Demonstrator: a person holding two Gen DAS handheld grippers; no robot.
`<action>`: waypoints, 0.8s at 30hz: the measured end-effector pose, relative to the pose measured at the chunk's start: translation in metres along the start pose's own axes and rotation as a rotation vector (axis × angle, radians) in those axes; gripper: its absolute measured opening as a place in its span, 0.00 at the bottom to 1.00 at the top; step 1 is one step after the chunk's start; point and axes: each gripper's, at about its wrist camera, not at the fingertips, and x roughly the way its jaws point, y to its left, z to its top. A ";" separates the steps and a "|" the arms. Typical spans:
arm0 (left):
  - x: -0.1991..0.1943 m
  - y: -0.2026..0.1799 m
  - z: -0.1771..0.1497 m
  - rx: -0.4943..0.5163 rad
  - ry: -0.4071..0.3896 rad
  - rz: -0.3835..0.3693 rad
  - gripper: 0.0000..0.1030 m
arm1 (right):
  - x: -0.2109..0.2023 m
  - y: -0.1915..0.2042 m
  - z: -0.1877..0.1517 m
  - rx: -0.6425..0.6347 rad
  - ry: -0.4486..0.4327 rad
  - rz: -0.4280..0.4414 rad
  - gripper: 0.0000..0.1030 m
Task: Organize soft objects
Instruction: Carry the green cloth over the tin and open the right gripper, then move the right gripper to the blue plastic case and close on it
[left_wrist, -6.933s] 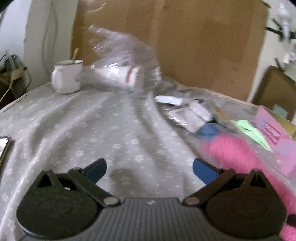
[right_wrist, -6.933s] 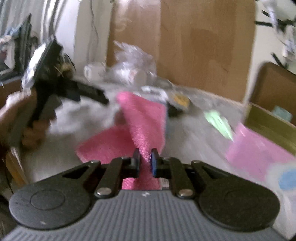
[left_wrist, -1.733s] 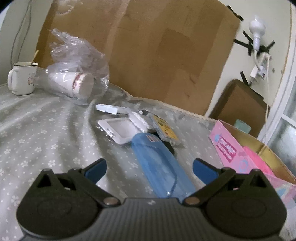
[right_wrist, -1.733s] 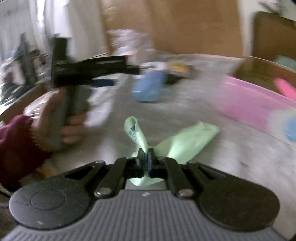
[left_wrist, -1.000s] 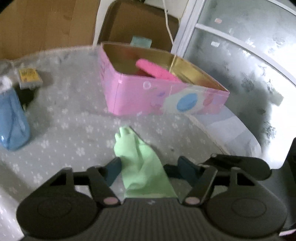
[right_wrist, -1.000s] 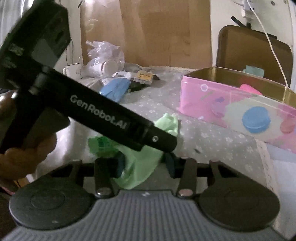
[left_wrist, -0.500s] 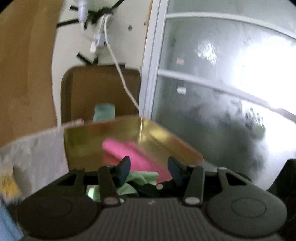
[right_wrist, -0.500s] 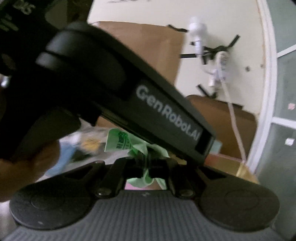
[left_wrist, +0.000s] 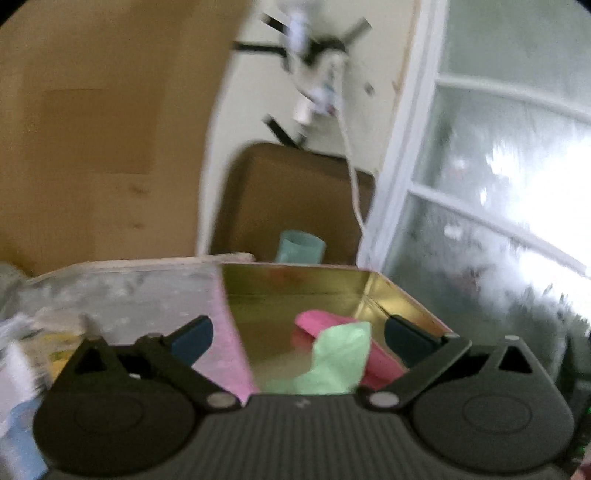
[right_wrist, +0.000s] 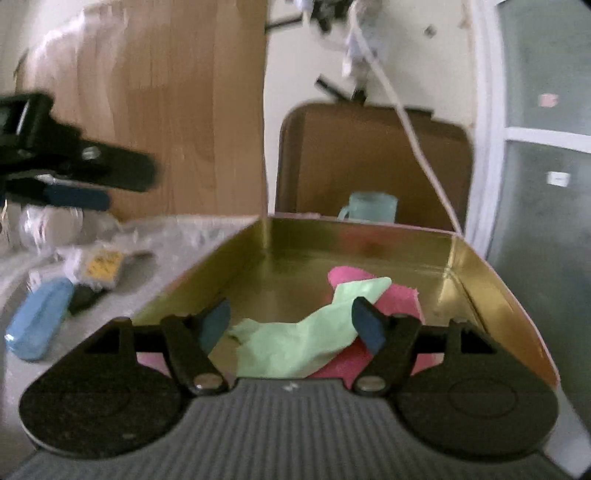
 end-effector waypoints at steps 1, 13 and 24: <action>-0.010 0.010 -0.001 -0.010 -0.012 0.013 1.00 | -0.011 0.009 -0.007 0.009 -0.044 -0.023 0.73; -0.081 0.123 -0.055 -0.038 0.011 0.352 1.00 | -0.013 0.111 -0.036 0.076 0.030 0.053 0.78; -0.108 0.177 -0.067 -0.239 0.028 0.353 0.99 | 0.017 0.165 -0.028 0.095 0.162 0.125 0.78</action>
